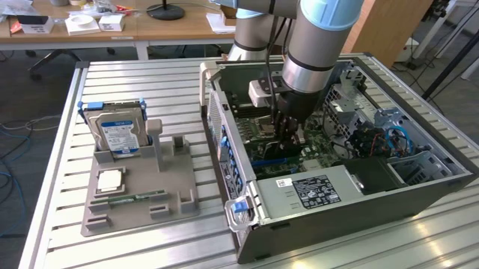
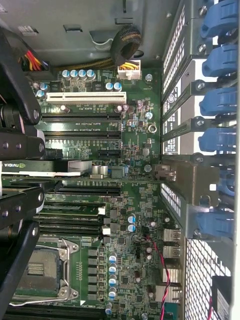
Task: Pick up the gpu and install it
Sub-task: 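Insert the gpu into the slot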
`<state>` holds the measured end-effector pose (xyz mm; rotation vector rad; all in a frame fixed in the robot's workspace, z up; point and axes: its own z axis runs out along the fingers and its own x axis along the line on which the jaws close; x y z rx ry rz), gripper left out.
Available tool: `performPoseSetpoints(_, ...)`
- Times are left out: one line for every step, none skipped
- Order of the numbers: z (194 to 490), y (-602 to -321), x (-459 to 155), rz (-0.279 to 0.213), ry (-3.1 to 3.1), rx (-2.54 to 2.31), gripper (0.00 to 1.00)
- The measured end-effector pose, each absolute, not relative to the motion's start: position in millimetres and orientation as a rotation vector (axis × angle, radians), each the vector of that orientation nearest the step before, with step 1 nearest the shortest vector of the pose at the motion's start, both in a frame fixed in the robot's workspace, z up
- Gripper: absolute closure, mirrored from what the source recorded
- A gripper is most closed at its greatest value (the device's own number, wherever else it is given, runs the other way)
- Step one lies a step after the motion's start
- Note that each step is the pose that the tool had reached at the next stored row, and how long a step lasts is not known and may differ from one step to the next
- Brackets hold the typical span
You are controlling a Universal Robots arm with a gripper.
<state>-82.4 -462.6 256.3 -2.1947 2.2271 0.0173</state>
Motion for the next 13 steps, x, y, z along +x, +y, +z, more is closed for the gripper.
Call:
performPoseSetpoints(256.1, -462.6, -82.4, 0.017, 2.227, -2.195, 0.74)
performPoseSetpoints(256.1, -462.6, -82.4, 0.017, 2.227, -2.195, 0.74)
performPoseSetpoints(256.1, -462.6, -82.4, 0.017, 2.227, -2.195, 0.74)
performPoseSetpoints(256.1, -462.6, -82.4, 0.017, 2.227, -2.195, 0.74)
performPoseSetpoints(256.1, -462.6, -82.4, 0.017, 2.227, -2.195, 0.74)
performPoseSetpoints(256.1, -462.6, -82.4, 0.017, 2.227, -2.195, 0.74)
performPoseSetpoints(256.1, -462.6, -82.4, 0.017, 2.227, -2.195, 0.74)
performPoseSetpoints(256.1, -462.6, -82.4, 0.017, 2.227, -2.195, 0.74)
performPoseSetpoints(256.1, -462.6, -82.4, 0.017, 2.227, -2.195, 0.74)
performPoseSetpoints(256.1, -462.5, -82.4, 0.017, 2.227, -2.194, 0.74)
performPoseSetpoints(256.0, -462.3, -82.3, 0.017, 2.227, -2.195, 0.74)
performPoseSetpoints(256.0, -462.2, -82.4, 0.017, 2.227, -2.194, 0.74)
performPoseSetpoints(256.1, -462.1, -82.4, 0.017, 2.227, -2.195, 0.74)
